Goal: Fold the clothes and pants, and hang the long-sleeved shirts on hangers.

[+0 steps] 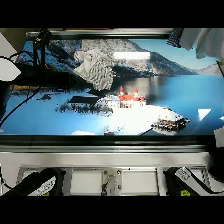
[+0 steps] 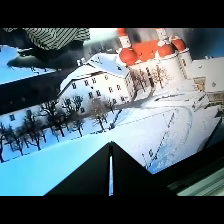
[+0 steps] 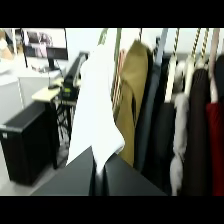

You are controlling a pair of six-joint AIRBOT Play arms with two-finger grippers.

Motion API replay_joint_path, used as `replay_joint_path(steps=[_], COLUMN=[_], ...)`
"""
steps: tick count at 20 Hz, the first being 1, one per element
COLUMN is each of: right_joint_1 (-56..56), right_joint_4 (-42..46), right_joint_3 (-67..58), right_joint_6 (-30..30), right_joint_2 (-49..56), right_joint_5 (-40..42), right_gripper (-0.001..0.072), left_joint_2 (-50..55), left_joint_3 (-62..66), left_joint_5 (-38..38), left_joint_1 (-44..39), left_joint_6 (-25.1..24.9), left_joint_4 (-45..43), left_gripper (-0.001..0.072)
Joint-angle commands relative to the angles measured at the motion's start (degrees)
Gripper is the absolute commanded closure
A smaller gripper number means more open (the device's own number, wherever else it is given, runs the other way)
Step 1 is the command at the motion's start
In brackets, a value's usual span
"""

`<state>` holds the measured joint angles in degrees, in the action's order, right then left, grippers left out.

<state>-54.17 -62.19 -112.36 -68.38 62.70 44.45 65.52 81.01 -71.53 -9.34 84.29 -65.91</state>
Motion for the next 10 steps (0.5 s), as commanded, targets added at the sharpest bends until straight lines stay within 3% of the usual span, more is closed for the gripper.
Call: replay_joint_path(steps=[1, 10], right_joint_1=[0.0, 0.0], right_joint_4=[0.0, 0.7], right_joint_3=[-0.1, 0.0], right_joint_6=[0.7, 0.7], right_joint_2=[-0.2, 2.9], right_joint_5=[-4.0, 4.3], right_gripper=[0.0698, 0.0698], left_joint_2=[0.0, 0.0], left_joint_3=[0.0, 0.0], left_joint_5=[-0.3, -0.4], left_joint_1=[0.0, 0.0], left_joint_6=[0.0, 0.0], left_joint_4=[0.0, 0.0], left_gripper=[0.0694, 0.0694])
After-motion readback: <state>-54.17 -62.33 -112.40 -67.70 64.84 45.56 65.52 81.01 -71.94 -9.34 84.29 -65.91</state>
